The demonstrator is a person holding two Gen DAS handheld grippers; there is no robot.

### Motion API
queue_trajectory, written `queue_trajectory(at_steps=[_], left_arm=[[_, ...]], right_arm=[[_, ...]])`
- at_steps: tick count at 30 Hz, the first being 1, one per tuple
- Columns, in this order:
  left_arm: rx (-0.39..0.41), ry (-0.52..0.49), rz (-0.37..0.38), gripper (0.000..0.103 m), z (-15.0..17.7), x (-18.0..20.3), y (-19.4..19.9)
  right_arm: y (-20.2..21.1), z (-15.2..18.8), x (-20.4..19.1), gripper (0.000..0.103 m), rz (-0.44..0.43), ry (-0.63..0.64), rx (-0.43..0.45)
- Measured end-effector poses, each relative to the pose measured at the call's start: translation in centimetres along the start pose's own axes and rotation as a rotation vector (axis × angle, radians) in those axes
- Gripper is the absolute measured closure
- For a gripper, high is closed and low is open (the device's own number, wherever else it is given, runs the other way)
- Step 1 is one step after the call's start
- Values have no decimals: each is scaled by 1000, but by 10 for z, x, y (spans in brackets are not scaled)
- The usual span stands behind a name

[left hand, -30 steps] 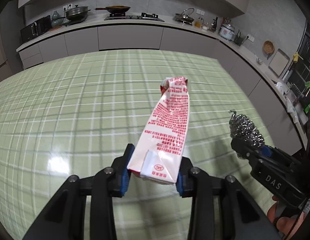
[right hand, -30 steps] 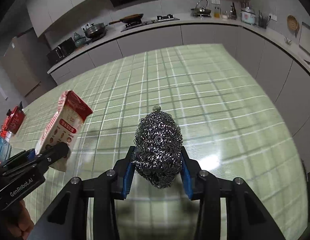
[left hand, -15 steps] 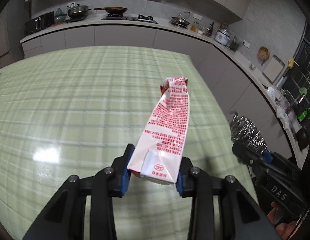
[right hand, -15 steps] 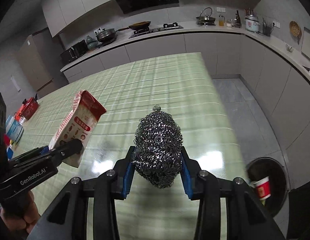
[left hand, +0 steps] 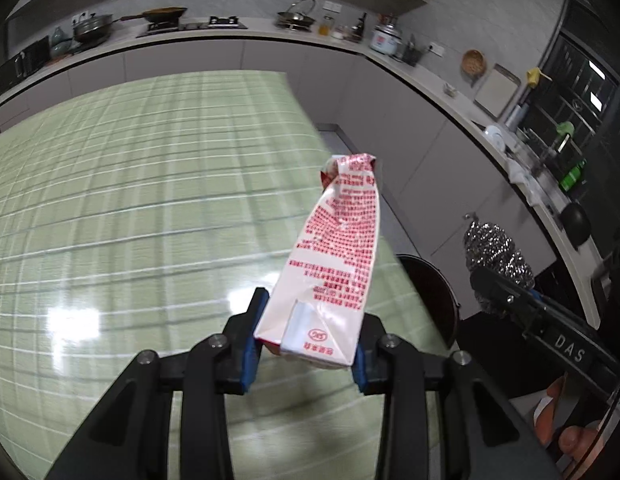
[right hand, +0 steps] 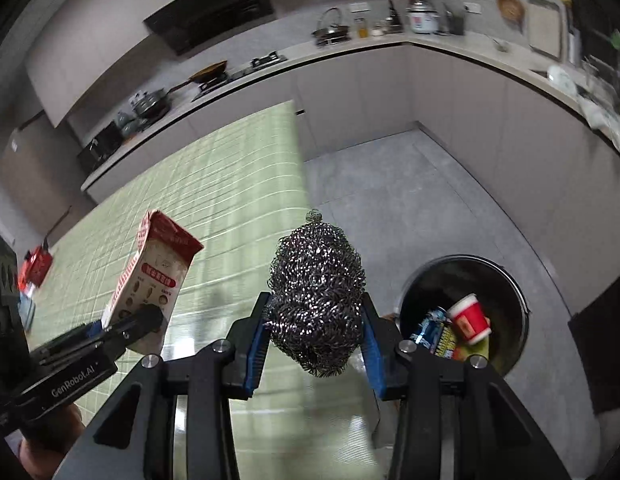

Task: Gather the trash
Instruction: 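Carry the carton and scrubber to the black bucket and release both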

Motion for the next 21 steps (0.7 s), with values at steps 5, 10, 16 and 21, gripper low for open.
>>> queue_trajectory(at_steps=[5, 10, 16, 21], left_arm=[[9, -13, 2, 66, 2, 51, -14], [7, 58, -13, 66, 8, 96, -39], [3, 97, -22, 66, 18, 143, -63], [-34, 101, -16, 66, 30, 172, -88]], right_arm=[[13, -1, 53, 59, -7, -18, 18], [15, -11, 100, 59, -29, 49, 13], [16, -21, 162, 59, -46, 129, -11], [11, -20, 199, 59, -44, 133, -40]])
Point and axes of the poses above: each gripper's, at about its wrist camera, not at the fingertips, and y roughly against the way its jaws point, x to its right, z to its underside, the point moved 4 cm from there along -y, roughly the way its jaws point, and after that the axes turned 4 degrees about z, right-handed, at the moved point
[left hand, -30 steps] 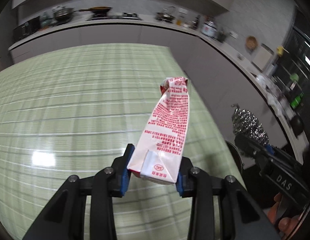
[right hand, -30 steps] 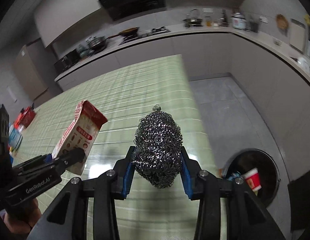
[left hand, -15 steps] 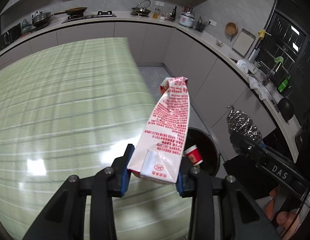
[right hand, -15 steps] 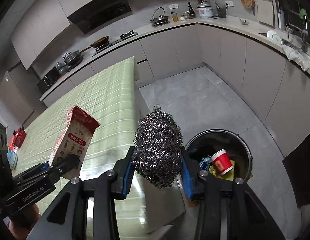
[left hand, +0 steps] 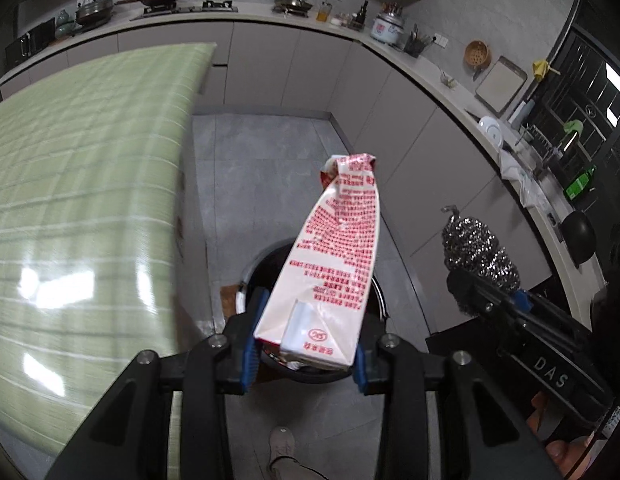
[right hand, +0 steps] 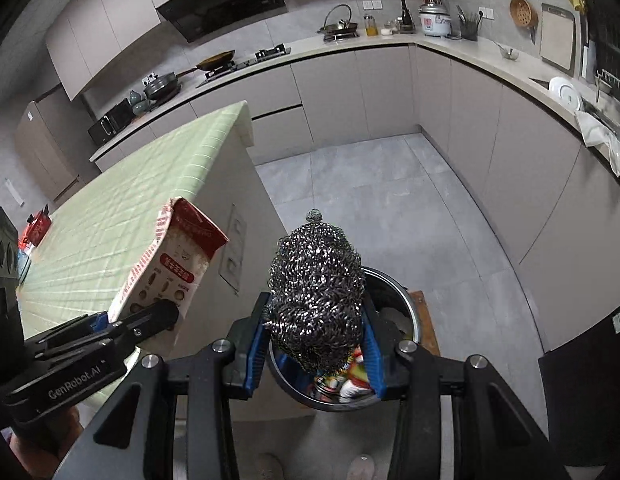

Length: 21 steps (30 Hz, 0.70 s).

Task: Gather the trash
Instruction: 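Carry the carton and scrubber to the black bucket and release both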

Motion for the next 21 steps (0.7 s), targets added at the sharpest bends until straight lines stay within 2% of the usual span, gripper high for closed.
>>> queue_trajectory(at_steps=[10, 18, 21], left_arm=[[-79, 42, -50, 66, 24, 3, -57], [-136, 101, -123, 66, 39, -10, -102], [-149, 120, -136, 65, 39, -15, -116]], right_arm=[[-49, 23, 37, 59, 1, -32, -89], [-111, 36, 46, 59, -27, -8, -183], [-132, 38, 49, 56, -42, 2, -200]])
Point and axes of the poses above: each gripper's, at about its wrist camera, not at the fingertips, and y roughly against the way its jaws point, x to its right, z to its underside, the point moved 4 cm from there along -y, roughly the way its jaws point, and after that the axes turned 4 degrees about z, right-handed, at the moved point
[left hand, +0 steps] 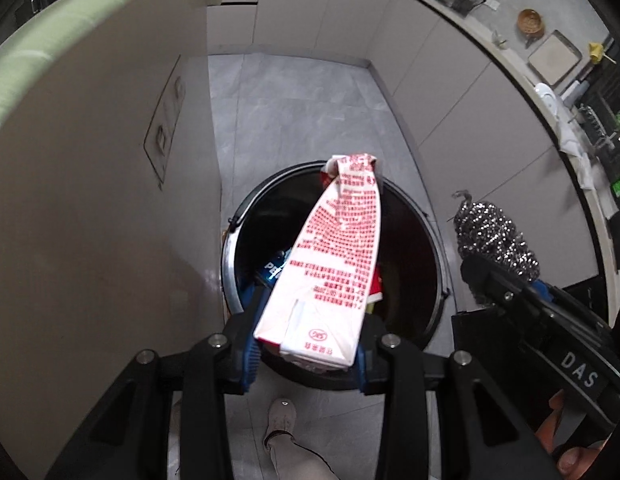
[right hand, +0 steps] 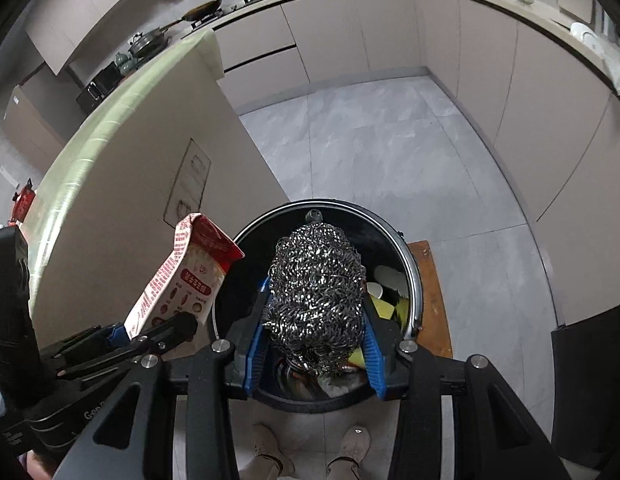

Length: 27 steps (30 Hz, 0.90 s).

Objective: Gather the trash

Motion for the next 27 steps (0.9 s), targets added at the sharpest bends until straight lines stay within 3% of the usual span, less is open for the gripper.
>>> queue_trajectory(at_steps=[3, 5, 7, 12, 20, 27], left_arm=[[-8, 14, -2, 63, -5, 2, -11], [-22, 23, -9, 48, -7, 4, -18], [-20, 36, -37, 33, -9, 4, -21], [11, 24, -58, 31, -13, 12, -11], [68, 15, -78, 31, -15, 27, 27], [183, -14, -74, 31, 9, 41, 103]], right_arm=[[-15, -4, 5, 48, -4, 10, -10], [-21, -5, 9, 40, 1, 12, -10], [-24, -7, 13, 39, 3, 3, -2], [-12, -12, 24, 39, -10, -32, 49], [13, -16, 27, 39, -15, -14, 55], [62, 7, 20, 39, -32, -38, 48]])
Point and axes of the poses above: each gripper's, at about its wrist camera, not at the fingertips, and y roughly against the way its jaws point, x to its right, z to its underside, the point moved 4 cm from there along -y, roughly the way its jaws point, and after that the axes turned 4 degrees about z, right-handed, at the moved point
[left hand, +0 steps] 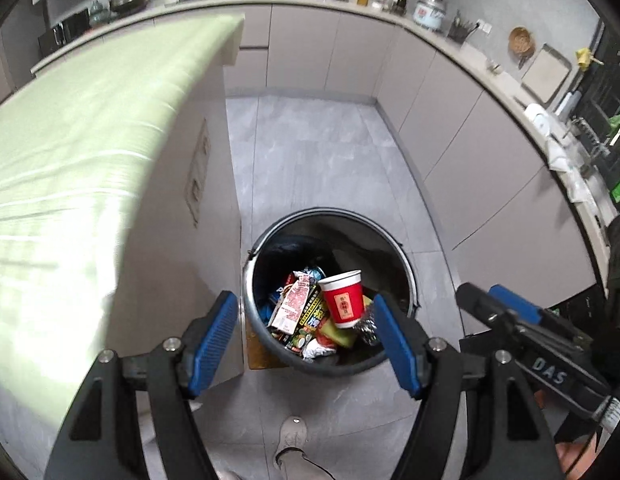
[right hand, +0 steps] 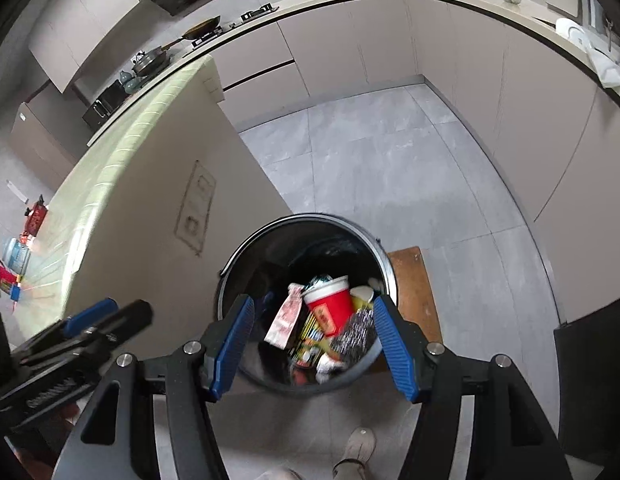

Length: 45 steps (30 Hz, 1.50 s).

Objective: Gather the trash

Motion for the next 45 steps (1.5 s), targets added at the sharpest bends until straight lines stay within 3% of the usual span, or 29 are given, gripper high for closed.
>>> queue_trajectory(at_steps=[4, 9, 13, 18, 23, 27, 32, 45], left_arm=[[98, -42, -11, 31, 24, 0, 67], [228, -55, -25, 29, 72, -11, 147], [280, -18, -49, 12, 117, -32, 200], [343, 7, -81, 11, 150, -48, 243], [348, 24, -86, 11, 163, -54, 263], [350, 23, -97, 11, 173, -49, 274], [370, 20, -115, 11, 179, -37, 279], [378, 23, -125, 10, 194, -13, 281]], right_arm=[[42, 24, -20, 39, -13, 23, 16], [115, 82, -68, 35, -14, 76, 89], [169, 135, -104, 29, -12, 92, 147], [231, 196, -133, 23, -17, 69, 210], [269, 229, -151, 22, -18, 51, 223], [289, 240, -161, 22, 34, 90, 248], [313, 242, -162, 22, 55, 120, 301], [336, 241, -146, 22, 71, 140, 341]])
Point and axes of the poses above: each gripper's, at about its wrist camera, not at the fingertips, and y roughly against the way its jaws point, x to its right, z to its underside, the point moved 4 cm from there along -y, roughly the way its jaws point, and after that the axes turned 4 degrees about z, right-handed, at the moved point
